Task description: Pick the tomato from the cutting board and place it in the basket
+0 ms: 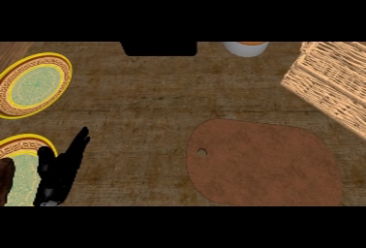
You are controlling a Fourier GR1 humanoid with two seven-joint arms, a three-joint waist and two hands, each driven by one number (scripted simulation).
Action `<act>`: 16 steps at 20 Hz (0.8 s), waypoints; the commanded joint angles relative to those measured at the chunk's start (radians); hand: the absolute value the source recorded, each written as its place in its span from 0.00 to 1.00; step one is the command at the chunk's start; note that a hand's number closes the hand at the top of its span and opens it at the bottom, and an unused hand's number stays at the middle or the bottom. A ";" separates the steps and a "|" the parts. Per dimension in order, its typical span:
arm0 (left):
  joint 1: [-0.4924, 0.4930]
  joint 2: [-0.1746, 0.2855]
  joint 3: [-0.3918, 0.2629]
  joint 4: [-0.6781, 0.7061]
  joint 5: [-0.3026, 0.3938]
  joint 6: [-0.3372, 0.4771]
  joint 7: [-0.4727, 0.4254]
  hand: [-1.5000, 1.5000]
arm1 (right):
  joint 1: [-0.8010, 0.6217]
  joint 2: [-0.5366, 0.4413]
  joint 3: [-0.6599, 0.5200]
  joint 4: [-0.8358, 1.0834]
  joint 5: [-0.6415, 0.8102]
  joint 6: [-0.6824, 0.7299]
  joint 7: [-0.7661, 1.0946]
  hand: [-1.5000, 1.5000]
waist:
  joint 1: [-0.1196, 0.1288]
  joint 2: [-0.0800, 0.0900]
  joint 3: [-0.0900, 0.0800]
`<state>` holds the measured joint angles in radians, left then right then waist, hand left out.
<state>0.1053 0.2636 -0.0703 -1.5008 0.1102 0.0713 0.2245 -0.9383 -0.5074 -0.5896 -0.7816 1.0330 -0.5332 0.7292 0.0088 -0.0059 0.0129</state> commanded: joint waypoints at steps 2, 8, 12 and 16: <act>0.021 0.019 0.032 0.107 0.032 -0.049 0.011 0.50 | 0.074 -0.031 0.026 0.036 0.013 0.068 -0.013 1.00 | -0.008 0.009 -0.013; 0.051 0.018 0.032 0.050 0.034 -0.052 0.051 0.50 | 0.109 -0.045 0.065 -0.048 0.005 0.098 -0.036 0.00 | -0.009 0.004 -0.013; 0.048 -0.022 0.004 0.044 -0.003 -0.014 0.058 0.50 | 0.126 -0.077 0.046 -0.125 -0.036 0.111 -0.033 0.00 | -0.012 0.003 -0.013; 0.070 -0.003 0.028 0.078 0.003 -0.042 0.012 0.50 | 0.140 -0.088 0.002 -0.197 -0.078 0.061 -0.018 0.00 | -0.020 0.001 -0.014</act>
<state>0.1237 0.2643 -0.0412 -1.5001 0.1134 0.0390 0.2113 -0.8231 -0.5869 -0.5600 -0.8992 0.9931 -0.4562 0.6974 -0.0022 -0.0133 0.0126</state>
